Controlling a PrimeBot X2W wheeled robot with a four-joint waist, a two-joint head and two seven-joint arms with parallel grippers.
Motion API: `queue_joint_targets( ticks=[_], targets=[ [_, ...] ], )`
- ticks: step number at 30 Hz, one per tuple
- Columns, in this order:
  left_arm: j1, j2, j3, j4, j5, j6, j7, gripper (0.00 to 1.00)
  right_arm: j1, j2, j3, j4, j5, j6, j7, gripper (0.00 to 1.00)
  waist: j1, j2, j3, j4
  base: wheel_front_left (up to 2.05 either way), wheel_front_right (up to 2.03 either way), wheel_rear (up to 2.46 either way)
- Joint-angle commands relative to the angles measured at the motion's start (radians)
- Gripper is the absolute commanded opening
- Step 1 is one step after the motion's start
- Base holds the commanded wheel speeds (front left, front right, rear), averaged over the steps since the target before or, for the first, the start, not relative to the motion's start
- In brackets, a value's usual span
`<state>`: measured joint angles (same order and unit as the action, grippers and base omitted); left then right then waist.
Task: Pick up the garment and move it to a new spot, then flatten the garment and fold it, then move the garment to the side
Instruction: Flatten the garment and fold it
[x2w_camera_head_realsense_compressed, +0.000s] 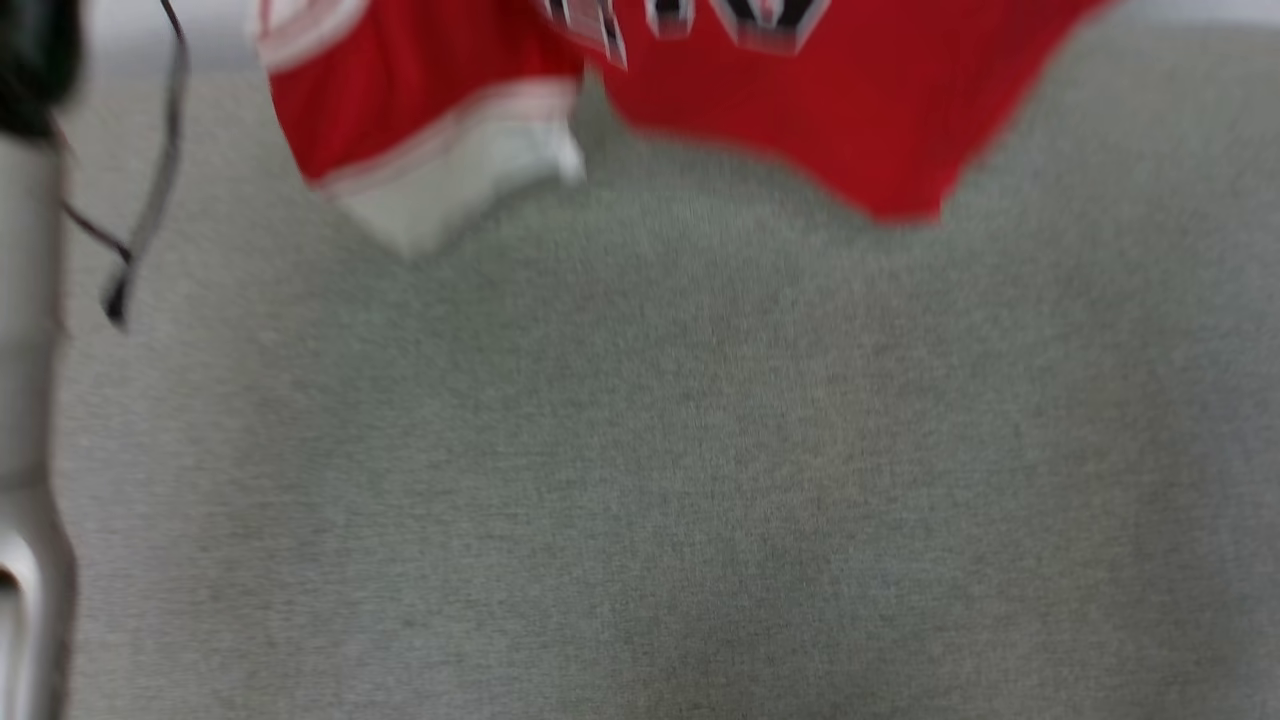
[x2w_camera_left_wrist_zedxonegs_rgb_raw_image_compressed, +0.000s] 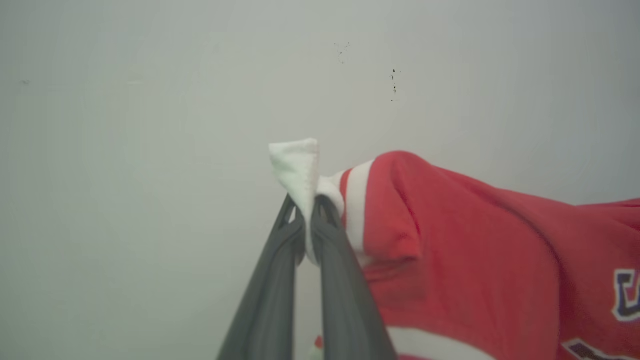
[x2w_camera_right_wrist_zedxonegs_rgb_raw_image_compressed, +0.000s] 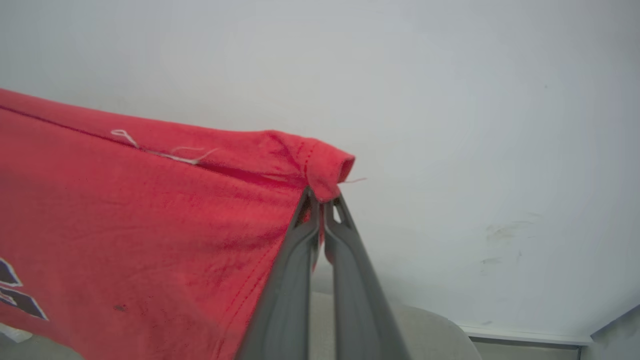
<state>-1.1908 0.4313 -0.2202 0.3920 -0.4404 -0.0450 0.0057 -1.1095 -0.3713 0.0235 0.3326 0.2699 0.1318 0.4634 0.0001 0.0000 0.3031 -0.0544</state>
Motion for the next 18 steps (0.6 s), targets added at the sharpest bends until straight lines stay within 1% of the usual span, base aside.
queue_joint_targets(
  ticks=[1,8,12,15,18],
  targets=[
    [-0.067,0.015,0.01,0.019,0.012,0.0,-0.011,0.0,-0.049,-0.007,-0.013,0.008,-0.016,-0.002,-0.023,0.0,-0.0001,0.0,0.119,-0.024,0.0,0.0,0.0],
    [-0.353,0.041,0.012,0.126,0.048,-0.017,-0.053,0.0,-0.27,0.003,-0.014,0.059,-0.056,-0.002,-0.146,0.0,-0.0001,0.0,0.325,-0.049,0.0,0.0,0.0],
    [-0.442,0.051,0.0,0.2,0.065,-0.028,-0.088,0.0,-0.364,0.017,0.011,0.117,-0.058,-0.002,-0.233,0.0,-0.0001,0.0,0.405,-0.061,0.0,0.0,0.0],
    [-0.479,0.055,-0.008,0.254,0.072,-0.036,-0.117,0.0,-0.414,0.026,0.042,0.175,-0.047,-0.002,-0.286,0.0,-0.0001,0.0,0.446,-0.065,0.0,0.0,0.0],
    [-0.493,0.051,-0.012,0.289,0.07,-0.04,-0.135,0.0,-0.443,0.027,0.066,0.213,-0.036,-0.002,-0.312,0.0,-0.0001,0.0,0.471,-0.062,0.0,0.0,0.0]
  ],
)
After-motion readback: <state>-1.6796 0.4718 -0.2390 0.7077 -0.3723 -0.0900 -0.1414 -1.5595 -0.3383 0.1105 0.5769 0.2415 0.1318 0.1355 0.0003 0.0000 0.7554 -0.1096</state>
